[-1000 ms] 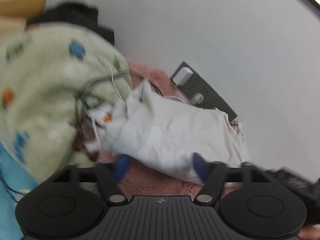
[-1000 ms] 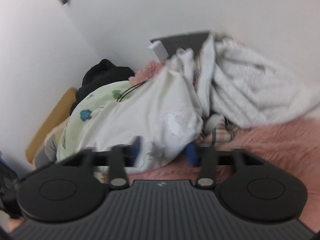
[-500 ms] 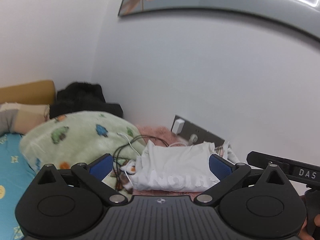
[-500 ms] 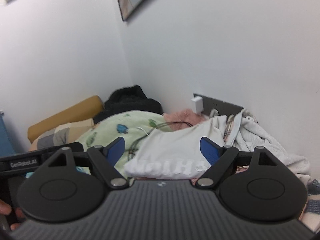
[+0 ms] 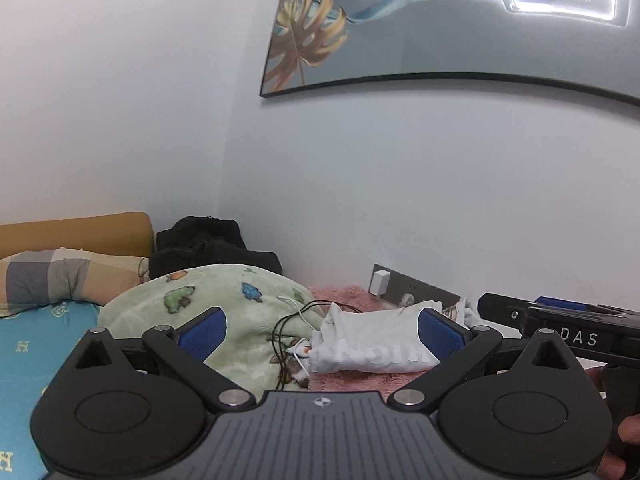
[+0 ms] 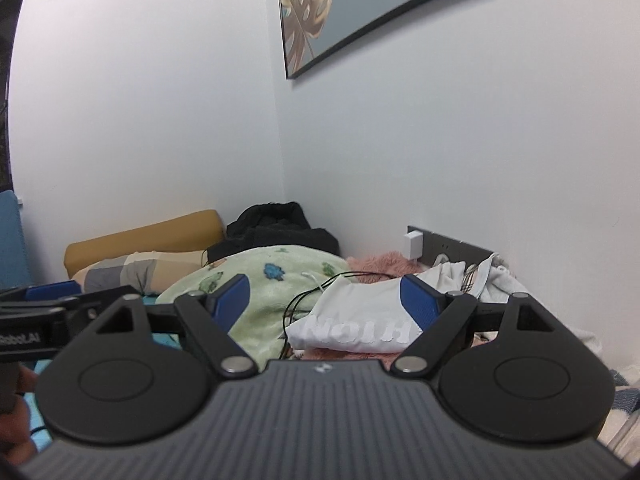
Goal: Fold clothes
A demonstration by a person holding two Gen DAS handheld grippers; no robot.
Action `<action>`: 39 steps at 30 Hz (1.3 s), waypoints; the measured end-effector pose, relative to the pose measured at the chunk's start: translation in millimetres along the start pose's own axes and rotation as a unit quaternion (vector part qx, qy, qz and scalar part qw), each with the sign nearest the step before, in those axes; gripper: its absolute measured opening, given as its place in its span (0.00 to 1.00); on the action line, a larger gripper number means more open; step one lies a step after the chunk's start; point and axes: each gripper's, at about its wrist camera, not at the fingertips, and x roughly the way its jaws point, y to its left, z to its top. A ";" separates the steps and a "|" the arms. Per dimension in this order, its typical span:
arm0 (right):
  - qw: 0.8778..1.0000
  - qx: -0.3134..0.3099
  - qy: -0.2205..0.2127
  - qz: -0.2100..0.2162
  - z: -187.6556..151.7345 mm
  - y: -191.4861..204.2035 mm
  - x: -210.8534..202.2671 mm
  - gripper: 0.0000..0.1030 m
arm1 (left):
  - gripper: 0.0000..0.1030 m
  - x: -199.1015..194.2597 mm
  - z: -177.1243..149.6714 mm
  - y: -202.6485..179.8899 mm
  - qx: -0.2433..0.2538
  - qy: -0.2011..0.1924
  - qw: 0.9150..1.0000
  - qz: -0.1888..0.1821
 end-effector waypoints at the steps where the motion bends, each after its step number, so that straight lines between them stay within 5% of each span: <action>1: 1.000 -0.003 -0.002 -0.004 -2.3 1.9 -0.9 0.82 | 1.00 -2.1 -2.7 1.3 -0.001 0.000 1.000 0.001; 16: 0.999 -0.009 0.009 -0.042 -47.1 9.0 7.6 0.81 | 1.00 18.0 -40.7 2.4 0.009 0.009 1.000 -0.006; 39: 0.998 -0.023 0.013 -0.049 -50.8 8.5 -5.1 0.81 | 1.00 7.7 -41.6 -8.7 0.031 -0.008 0.999 0.005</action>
